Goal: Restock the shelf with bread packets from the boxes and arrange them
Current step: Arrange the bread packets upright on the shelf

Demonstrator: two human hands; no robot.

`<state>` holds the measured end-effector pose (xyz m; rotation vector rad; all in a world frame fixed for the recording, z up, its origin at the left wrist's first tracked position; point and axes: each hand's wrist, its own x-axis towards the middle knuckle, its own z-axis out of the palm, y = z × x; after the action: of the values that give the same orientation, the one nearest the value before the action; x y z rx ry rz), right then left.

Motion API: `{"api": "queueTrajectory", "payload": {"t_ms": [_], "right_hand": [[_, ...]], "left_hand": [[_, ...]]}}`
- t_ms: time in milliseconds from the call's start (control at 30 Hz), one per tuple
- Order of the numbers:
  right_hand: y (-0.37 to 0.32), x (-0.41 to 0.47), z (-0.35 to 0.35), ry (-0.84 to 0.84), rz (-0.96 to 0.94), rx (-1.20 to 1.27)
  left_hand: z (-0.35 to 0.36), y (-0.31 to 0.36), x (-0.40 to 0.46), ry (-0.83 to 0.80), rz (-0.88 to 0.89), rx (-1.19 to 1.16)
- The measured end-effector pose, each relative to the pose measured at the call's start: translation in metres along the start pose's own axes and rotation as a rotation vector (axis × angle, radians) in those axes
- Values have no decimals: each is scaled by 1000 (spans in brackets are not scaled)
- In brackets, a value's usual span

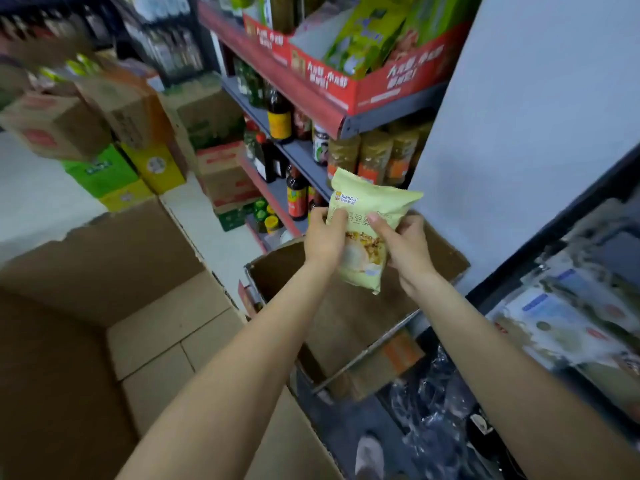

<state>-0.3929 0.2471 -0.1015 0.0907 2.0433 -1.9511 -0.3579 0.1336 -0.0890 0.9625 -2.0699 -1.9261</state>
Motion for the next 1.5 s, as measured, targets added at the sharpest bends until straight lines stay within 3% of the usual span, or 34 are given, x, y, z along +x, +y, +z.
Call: {"api": "queueTrajectory", "payload": {"t_ms": [267, 400, 533, 733, 833, 1000, 1200, 1267, 1367, 1500], "right_hand": [[-187, -110, -63, 293, -491, -199], [-252, -147, -108, 544, -577, -284], [-281, -170, -159, 648, -598, -443], [-292, -169, -218, 610, -436, -884], [-291, -147, -239, 635, -335, -998], [-267, -113, -274, 511, -93, -1270], [-288, -93, -310, 459, -223, -875], [-291, -85, -321, 483, -185, -862], [-286, -71, -326, 391, -84, -849], [-289, -58, -330, 281, -74, -702]], "left_hand": [[-1, 155, -110, -329, 630, 44], [25, 211, -148, -440, 784, 70], [70, 238, -168, -489, 801, 102], [142, 235, -171, -569, 767, 147], [173, 238, -162, -580, 723, 255], [206, 218, -145, -657, 615, 511], [224, 217, -133, -632, 620, 484], [233, 217, -134, -601, 618, 479], [238, 222, -138, -593, 601, 493], [241, 225, -142, -537, 769, 579]]}}
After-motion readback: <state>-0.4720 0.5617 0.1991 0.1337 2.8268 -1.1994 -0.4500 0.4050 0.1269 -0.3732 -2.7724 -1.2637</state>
